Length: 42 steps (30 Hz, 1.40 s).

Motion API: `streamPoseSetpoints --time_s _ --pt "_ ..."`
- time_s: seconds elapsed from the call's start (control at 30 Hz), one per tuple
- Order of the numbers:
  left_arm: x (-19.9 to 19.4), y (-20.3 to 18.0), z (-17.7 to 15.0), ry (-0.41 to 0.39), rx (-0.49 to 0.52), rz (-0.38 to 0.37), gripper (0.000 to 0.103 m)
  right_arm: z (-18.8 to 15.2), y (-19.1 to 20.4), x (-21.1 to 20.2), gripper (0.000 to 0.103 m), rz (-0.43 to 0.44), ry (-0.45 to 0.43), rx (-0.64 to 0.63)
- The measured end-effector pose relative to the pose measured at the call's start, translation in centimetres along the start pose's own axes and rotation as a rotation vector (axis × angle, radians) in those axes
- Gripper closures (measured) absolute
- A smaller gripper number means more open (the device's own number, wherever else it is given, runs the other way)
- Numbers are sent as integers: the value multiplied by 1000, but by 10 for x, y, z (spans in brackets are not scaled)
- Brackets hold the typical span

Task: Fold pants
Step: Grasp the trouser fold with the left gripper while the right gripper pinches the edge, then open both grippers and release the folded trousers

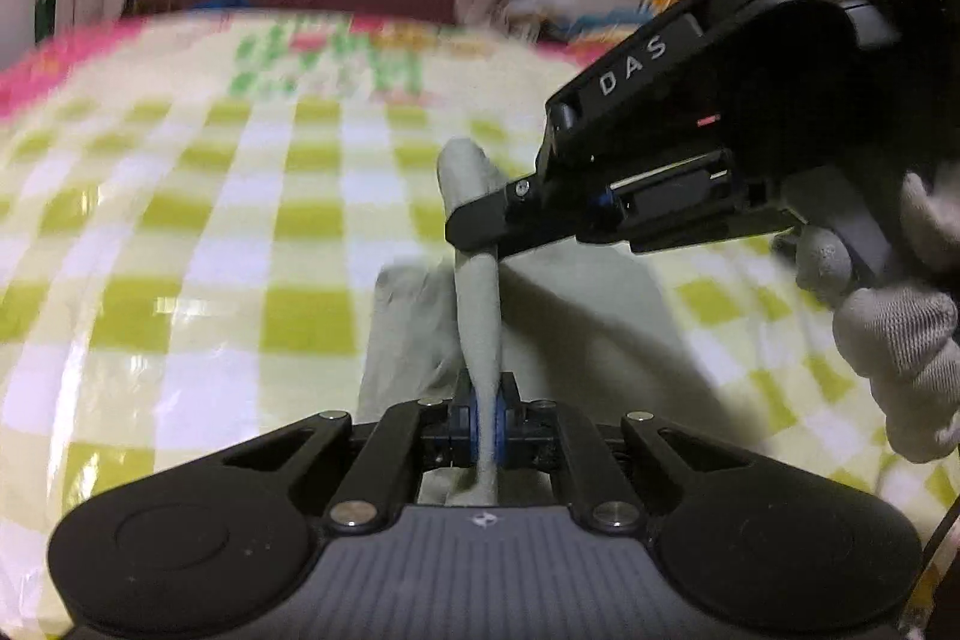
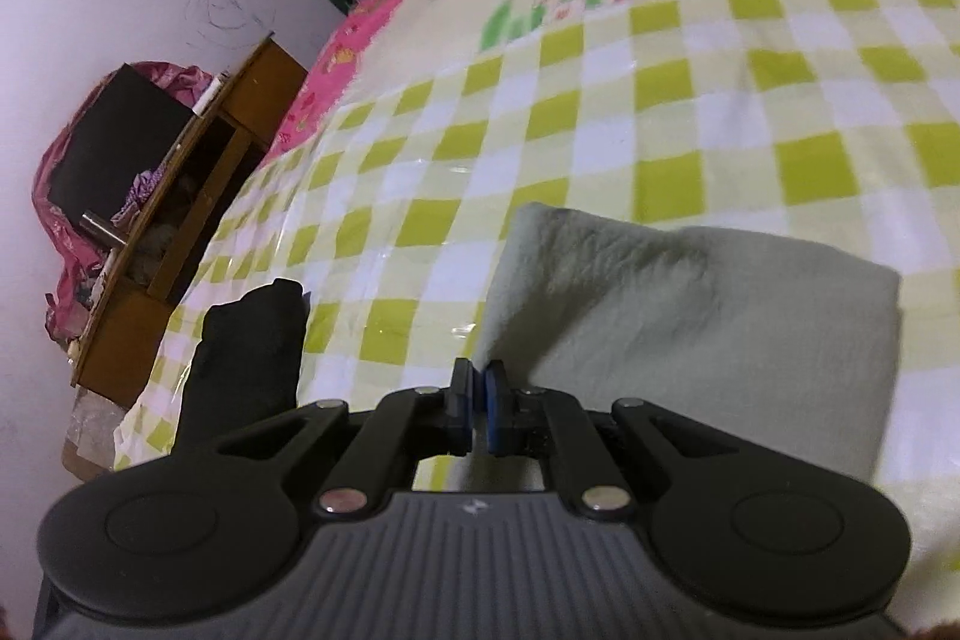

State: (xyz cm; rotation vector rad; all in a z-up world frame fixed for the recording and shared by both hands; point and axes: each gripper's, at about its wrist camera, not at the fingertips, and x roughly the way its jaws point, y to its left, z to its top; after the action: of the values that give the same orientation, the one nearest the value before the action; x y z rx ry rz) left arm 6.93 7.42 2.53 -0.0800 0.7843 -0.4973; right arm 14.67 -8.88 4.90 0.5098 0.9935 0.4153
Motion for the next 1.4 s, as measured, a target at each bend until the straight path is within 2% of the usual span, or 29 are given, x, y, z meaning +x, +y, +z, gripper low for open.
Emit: streamPoseSetpoints --time_s 0.07,0.13,0.17,0.27,0.33,0.43,0.5,0.53,0.57,0.67,0.73,0.83,0.9,1.0,1.07,1.13,1.2,1.23,1.33,1.4 --pt "22 22 -3 76 -79 16 81 1 -10 37 96 -60 59 15" --pt "26 33 -9 73 -131 0 79 -4 -24 67 91 -109 105 40" --pt "25 34 -9 65 -138 2 79 -5 -29 74 91 -97 108 50" --pt "18 36 -8 28 -132 7 78 -1 -29 65 91 -24 46 72" --pt "17 39 -6 13 -147 19 77 4 -26 58 90 -9 16 51" --pt "15 43 -4 7 -155 57 73 7 -33 52 80 -27 -16 71" --pt "14 50 -2 3 -170 75 71 8 -41 49 79 -24 -37 97" --pt "15 53 -1 2 -176 88 67 9 -44 47 79 -30 -51 100" --pt "16 56 0 0 -177 114 66 10 -45 47 79 -56 -68 85" --pt "20 57 0 11 -158 208 66 14 -47 60 80 -157 -51 24" --pt "18 57 -1 7 -150 245 66 14 -53 62 80 -149 -46 47" --pt "2 51 0 -53 -147 271 66 14 -50 47 78 -100 -108 43" --pt "-9 38 5 -108 -109 278 66 16 -45 46 78 -76 -121 40" --pt "-16 13 9 -149 -2 256 66 20 -34 63 78 -70 -86 13" --pt "-7 1 9 -127 60 235 65 21 -32 77 78 -92 -64 -8" --pt "11 -1 7 -67 74 210 65 23 -35 83 80 -97 -47 -4" --pt "33 2 4 16 71 242 65 23 -37 71 80 -71 -62 14" --pt "41 4 2 36 77 275 58 22 -38 60 80 -61 -83 16" --pt "40 16 3 29 23 243 56 11 -47 20 72 -56 -142 -6" --pt "38 24 6 20 -9 220 55 -7 -62 -6 60 -69 -163 4"
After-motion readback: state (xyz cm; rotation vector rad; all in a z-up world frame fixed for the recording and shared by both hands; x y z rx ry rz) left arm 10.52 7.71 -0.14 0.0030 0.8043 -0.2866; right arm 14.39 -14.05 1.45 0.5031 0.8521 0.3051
